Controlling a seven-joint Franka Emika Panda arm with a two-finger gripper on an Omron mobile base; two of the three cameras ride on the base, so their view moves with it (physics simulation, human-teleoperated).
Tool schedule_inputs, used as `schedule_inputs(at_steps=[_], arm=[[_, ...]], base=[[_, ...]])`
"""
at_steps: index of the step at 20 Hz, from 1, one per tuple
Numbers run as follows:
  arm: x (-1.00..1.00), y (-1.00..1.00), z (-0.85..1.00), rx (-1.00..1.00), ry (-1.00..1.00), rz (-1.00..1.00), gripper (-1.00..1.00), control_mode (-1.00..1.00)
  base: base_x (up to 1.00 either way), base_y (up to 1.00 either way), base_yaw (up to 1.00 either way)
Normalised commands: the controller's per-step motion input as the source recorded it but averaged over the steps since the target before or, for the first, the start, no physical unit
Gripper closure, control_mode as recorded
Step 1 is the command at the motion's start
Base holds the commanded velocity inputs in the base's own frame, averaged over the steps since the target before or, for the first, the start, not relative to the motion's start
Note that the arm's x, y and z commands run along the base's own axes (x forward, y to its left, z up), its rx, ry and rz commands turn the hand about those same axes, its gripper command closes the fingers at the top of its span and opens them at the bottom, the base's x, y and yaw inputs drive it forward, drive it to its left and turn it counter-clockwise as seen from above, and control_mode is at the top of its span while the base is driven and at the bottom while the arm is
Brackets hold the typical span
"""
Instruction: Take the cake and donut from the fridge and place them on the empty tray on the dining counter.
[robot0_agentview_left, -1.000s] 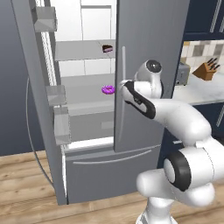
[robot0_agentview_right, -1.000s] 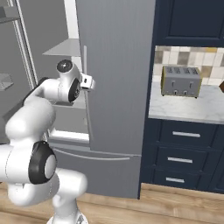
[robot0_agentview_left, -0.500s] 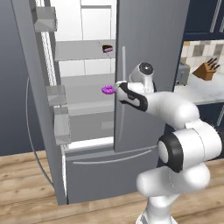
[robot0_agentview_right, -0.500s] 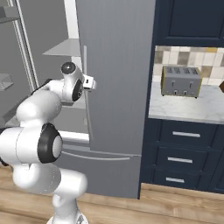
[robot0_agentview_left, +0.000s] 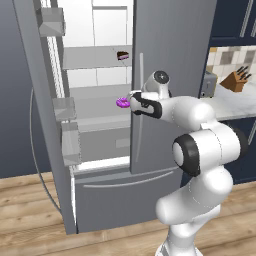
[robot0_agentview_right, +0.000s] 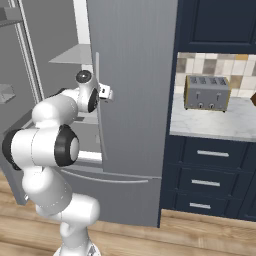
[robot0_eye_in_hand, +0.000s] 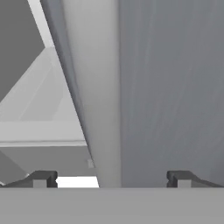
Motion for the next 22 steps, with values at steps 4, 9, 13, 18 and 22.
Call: schedule_inputs(at_steps=[4,9,13,18,22], arm=[[0.44,0.0,-0.15,0.0,0.0,0.0,-1.0,-1.0],[0.44,0.0,-0.2,0.0,0.0,0.0,-1.0,-1.0],[0.46,0.0,-0.23,0.0,0.0,0.0,-1.0,-1.0],[0.41,0.0,-0.18,0.0,0.0,0.0,1.0,-1.0],[0.33,-0.05,-0.06,0.0,0.0,0.0,1.0,-1.0]], base=[[0.0,0.0,0.0],[0.0,0.0,0.0],[0.0,0.0,0.0],[0.0,0.0,0.0],[0.0,0.0,0.0]])
